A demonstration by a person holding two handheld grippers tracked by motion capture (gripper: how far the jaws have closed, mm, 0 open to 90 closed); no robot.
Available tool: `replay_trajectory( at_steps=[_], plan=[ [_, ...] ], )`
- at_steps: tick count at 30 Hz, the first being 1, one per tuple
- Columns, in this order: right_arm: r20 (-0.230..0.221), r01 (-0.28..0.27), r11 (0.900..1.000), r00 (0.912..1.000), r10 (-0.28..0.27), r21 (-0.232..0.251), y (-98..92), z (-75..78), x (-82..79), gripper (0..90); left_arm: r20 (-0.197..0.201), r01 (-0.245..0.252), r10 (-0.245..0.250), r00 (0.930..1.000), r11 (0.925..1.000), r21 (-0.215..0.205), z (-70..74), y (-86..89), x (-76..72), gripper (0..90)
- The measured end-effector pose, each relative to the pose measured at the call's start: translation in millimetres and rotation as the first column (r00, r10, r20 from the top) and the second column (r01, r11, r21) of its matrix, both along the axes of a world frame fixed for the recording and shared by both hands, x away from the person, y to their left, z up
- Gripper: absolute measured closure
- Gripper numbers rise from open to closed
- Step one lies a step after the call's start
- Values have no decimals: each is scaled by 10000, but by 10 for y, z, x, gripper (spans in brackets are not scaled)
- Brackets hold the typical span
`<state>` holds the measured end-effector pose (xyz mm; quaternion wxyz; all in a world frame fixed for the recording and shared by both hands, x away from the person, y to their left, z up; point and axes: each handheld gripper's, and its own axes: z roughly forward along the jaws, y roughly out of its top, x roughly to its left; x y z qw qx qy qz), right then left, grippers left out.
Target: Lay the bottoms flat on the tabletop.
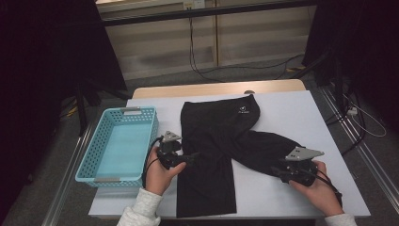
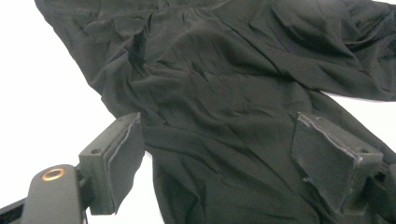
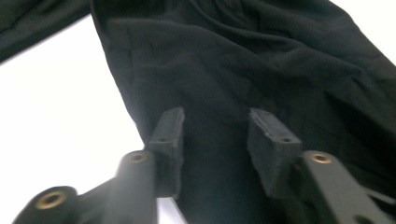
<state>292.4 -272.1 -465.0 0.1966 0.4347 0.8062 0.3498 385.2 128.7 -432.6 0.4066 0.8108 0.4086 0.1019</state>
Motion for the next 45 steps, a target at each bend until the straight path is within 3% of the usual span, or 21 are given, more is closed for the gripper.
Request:
replay_trajectory(
  at_steps=[7,12,19,21,24,26,28,30,32,33,35,40,45],
  plan=[
    [-225,-228,9996,9995,232,194,15,11,-19,892,5,-13,13,10000,10000,19,0,-2,-2,178],
    [-613,-268,9984,9977,298,501,56,29,-52,900,-35,43,-43,10000,10000,4,-9,-7,3,178],
    [-965,-1022,9920,9893,1091,742,195,45,-213,900,17,-70,70,10000,9998,-180,14,18,0,178],
    [-862,-1184,9909,9886,1237,634,216,53,-248,900,-6,-29,29,10000,9999,-141,25,24,-1,177],
    [-119,-661,9976,9977,663,223,147,93,-216,707,49,-77,78,10000,9998,-190,34,29,-1,178],
    [10,-416,9990,9991,416,184,79,66,-192,589,44,-89,90,9999,9997,-206,36,33,3,177],
    [-220,-487,9985,9985,492,245,52,4,-178,504,18,-94,94,10000,9998,-199,31,32,8,177],
    [12,-567,9981,9984,567,235,75,-24,-173,483,1,-58,58,10000,9999,-153,20,33,16,178],
    [37,-515,9986,9987,515,89,106,-15,-157,584,-40,-63,62,10000,9999,-126,12,30,15,178],
    [41,-617,9980,9981,616,146,113,-14,-154,712,-43,-59,58,10000,9999,-125,12,30,15,177],
    [-9,-615,9980,9981,615,165,113,-9,-151,869,-24,-62,62,10000,9999,-106,17,33,14,177],
    [-449,-818,9959,9955,836,397,129,23,-188,897,11,-125,125,9999,9998,-184,19,34,15,177],
    [-1013,-2004,9754,9726,2093,915,315,64,-303,891,20,-136,136,9999,9997,-215,47,45,7,178]
  ],
)
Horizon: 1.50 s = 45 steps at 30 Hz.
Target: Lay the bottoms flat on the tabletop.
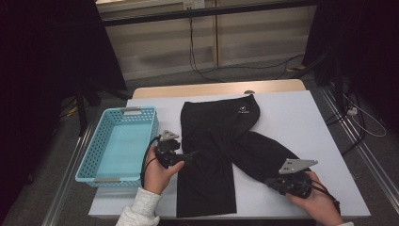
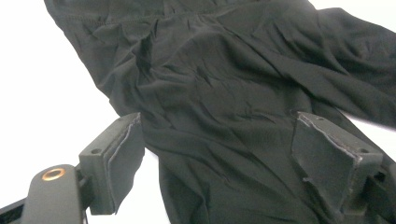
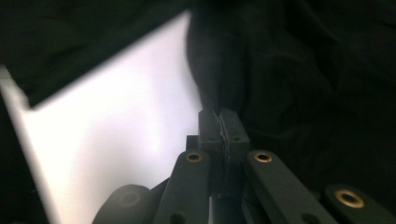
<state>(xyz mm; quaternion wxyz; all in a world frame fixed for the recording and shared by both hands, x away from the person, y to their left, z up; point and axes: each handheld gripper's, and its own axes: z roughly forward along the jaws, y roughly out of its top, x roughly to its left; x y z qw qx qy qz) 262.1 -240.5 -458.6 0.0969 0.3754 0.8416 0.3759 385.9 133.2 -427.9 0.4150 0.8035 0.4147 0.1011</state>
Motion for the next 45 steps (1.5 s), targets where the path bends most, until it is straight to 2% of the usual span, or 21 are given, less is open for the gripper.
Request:
replay_trajectory(
  at_steps=[1,3,6,9,11,14,18,20,23,24,27,28,30,32,34,37,39,40,42,43,45],
  plan=[
    [-17,-143,9998,9999,143,114,42,14,-10,875,31,14,-13,10000,10000,-12,4,8,1,178],
    [326,-170,9997,9993,165,164,89,53,-4,740,62,-45,46,10000,10000,-60,10,21,3,178],
    [897,651,9978,9938,-662,143,-29,111,91,639,90,-95,96,9999,9999,-80,22,41,8,178],
    [1476,1991,9799,9695,-1957,-84,-288,122,240,590,80,-118,119,9999,9999,-114,25,42,6,178],
    [1774,3015,9534,9389,-2951,-100,-468,113,326,554,82,-97,98,9999,9999,-79,23,41,8,178],
    [1793,3826,9239,9094,-3754,-61,-666,91,422,536,27,-94,94,10000,10000,-19,9,38,10,178],
    [1551,4149,9094,9007,-4058,-301,-770,6,508,561,-4,-56,56,10000,10000,54,-8,41,15,178],
    [1232,4109,9116,9054,-4063,-132,-774,-37,542,580,9,-87,87,10000,10000,22,-9,38,15,178],
    [1100,3986,9165,9129,-3931,-329,-738,-89,579,627,28,-103,103,9999,9999,1,-2,43,12,178],
    [1078,3966,9177,9136,-3921,-233,-730,-94,578,669,22,-127,128,9999,9999,-65,0,43,10,178],
    [805,3597,9330,9304,-3576,-138,-708,-79,561,877,33,-120,120,9999,9999,-31,-3,47,13,178],
    [797,3585,9335,9309,-3566,-110,-700,-81,552,895,24,-122,122,9999,9999,-35,-4,46,12,178],
    [904,3568,9339,9310,-3535,-221,-704,-74,535,899,25,-123,123,9999,9999,-24,-2,48,11,178],
    [719,3631,9316,9298,-3609,-195,-735,-60,490,900,42,-110,110,9999,9999,8,5,57,9,178],
    [545,3765,9261,9255,-3749,-229,-792,-44,404,899,90,-180,180,9998,9998,-28,6,65,8,179],
    [358,3808,9234,9246,-3793,-494,-874,-6,240,899,80,-197,197,9998,9998,5,5,71,10,178],
    [481,3803,9231,9246,-3779,-570,-902,36,175,879,45,-146,146,9999,9999,48,10,66,8,178],
    [544,3719,9269,9277,-3693,-507,-898,52,170,815,60,-150,149,9999,9999,23,13,60,6,178],
    [827,3764,9248,9248,-3714,-551,-854,75,201,757,93,-136,136,9999,9999,44,25,52,3,178],
    [944,3675,9286,9275,-3618,-521,-825,80,236,736,108,-133,133,9999,9999,34,27,48,1,178],
    [1252,3654,9298,9255,-3576,-453,-755,84,325,688,109,-156,156,9998,9999,9,25,45,-1,178]
  ],
)
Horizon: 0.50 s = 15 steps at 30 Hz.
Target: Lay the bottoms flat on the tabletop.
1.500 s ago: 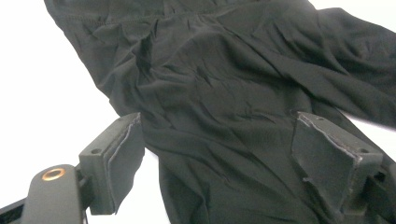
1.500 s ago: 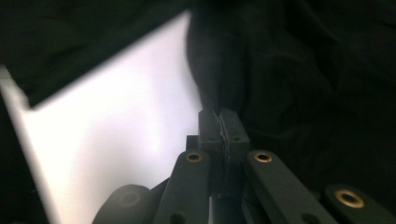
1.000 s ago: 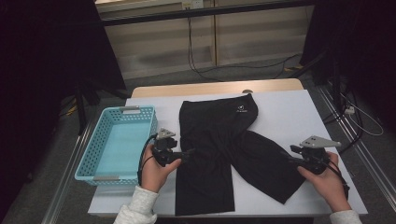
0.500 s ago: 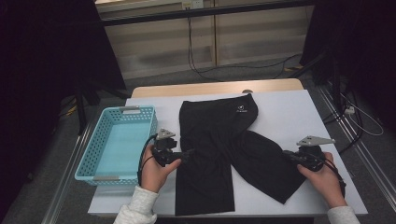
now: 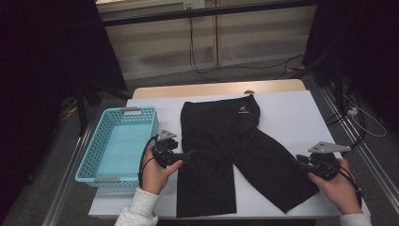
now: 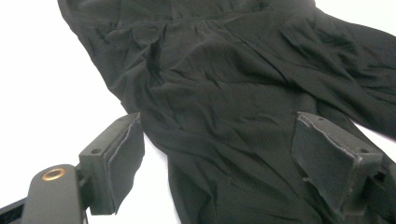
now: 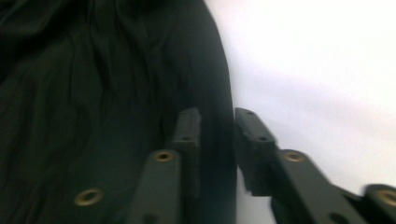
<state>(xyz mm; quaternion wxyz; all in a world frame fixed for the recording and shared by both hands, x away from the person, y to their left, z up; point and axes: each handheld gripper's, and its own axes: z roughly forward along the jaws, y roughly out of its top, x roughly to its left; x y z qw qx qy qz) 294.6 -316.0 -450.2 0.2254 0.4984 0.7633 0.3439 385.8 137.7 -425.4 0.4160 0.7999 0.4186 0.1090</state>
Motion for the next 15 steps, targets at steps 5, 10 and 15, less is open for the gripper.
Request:
replay_trajectory(
  at_steps=[5,10,15],
  plan=[
    [175,339,9992,9993,-343,228,96,-37,306,600,-89,-24,24,10000,10000,5,-25,26,13,178],
    [-283,201,9996,9994,-195,208,201,-88,602,613,-77,-19,19,10000,10000,-58,-16,42,28,178],
    [-552,149,9996,9984,-136,238,241,-133,669,897,-157,-45,44,9999,10000,-83,-37,37,28,178]
  ],
)
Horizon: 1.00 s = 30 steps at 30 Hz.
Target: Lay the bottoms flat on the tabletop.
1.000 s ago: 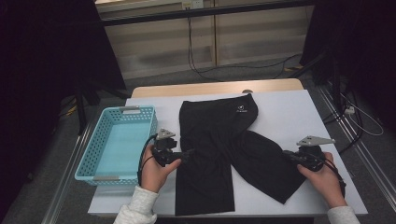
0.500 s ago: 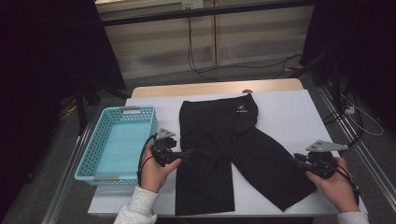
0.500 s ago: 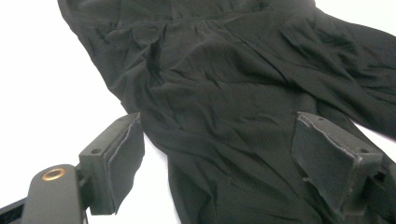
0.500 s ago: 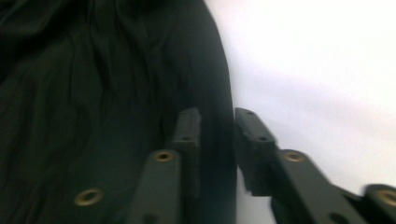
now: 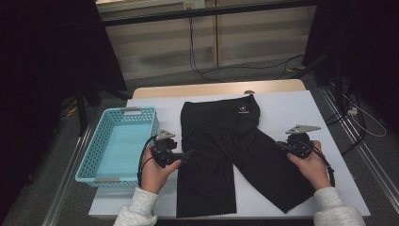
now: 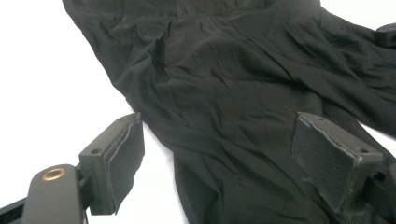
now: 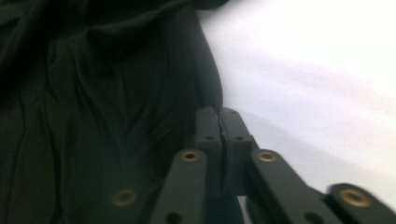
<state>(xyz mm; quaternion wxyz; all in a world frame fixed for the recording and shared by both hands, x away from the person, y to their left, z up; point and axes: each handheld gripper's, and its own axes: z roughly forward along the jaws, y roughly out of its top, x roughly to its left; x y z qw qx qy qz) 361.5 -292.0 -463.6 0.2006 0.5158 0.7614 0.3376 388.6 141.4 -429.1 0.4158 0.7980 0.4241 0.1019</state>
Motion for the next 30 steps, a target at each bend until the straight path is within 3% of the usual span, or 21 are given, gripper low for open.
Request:
replay_trajectory(
  at_steps=[2,5,7,9,11,13,18,20,24,25,27,28,29,30],
  plan=[
    [163,145,9998,9998,-142,-150,-50,24,-28,900,38,8,-8,10000,10000,3,2,-3,-1,179],
    [298,623,9978,9976,-630,246,-184,81,-102,900,41,15,-15,10000,10000,16,1,-13,-1,179],
    [251,814,9965,9963,-819,199,-250,96,-142,900,-6,53,-53,10000,10000,58,-3,-21,-2,178],
    [18,691,9972,9976,-692,285,-260,75,-171,895,12,59,-59,10000,10000,71,-10,-30,0,179],
    [-97,602,9982,9981,-602,-26,-240,38,-180,878,-29,92,-92,10000,9999,108,-8,-34,-3,179],
    [-30,793,9968,9968,-794,-127,-216,19,-171,738,-38,57,-57,10000,9999,99,-14,-42,-5,179],
    [336,703,9971,9970,-693,-283,-140,28,-18,632,-64,66,-66,10000,10000,63,-37,-48,3,179],
    [365,697,9976,9969,-695,-36,-113,34,88,603,-57,72,-71,10000,9999,118,-37,-39,11,179],
    [238,649,9977,9976,-653,174,-28,-4,285,645,-112,21,-21,9999,10000,40,-45,-24,18,179],
    [86,433,9990,9990,-433,-75,7,-22,324,658,-156,6,-6,9999,10000,10,-47,-20,22,179],
    [65,331,9995,9994,-331,-1,33,-19,372,856,-133,-19,19,9999,10000,-2,-50,-5,32,179],
    [-124,239,9995,9996,-237,192,20,-8,390,892,-166,-25,26,9999,10000,13,-47,1,33,179],
    [-66,500,9987,9987,-501,-59,-9,13,397,897,-144,-54,54,9999,10000,-20,-47,5,33,179],
    [134,843,9964,9963,-843,31,-63,35,387,899,-127,-44,44,9999,10000,-34,-46,6,33,179]
  ],
)
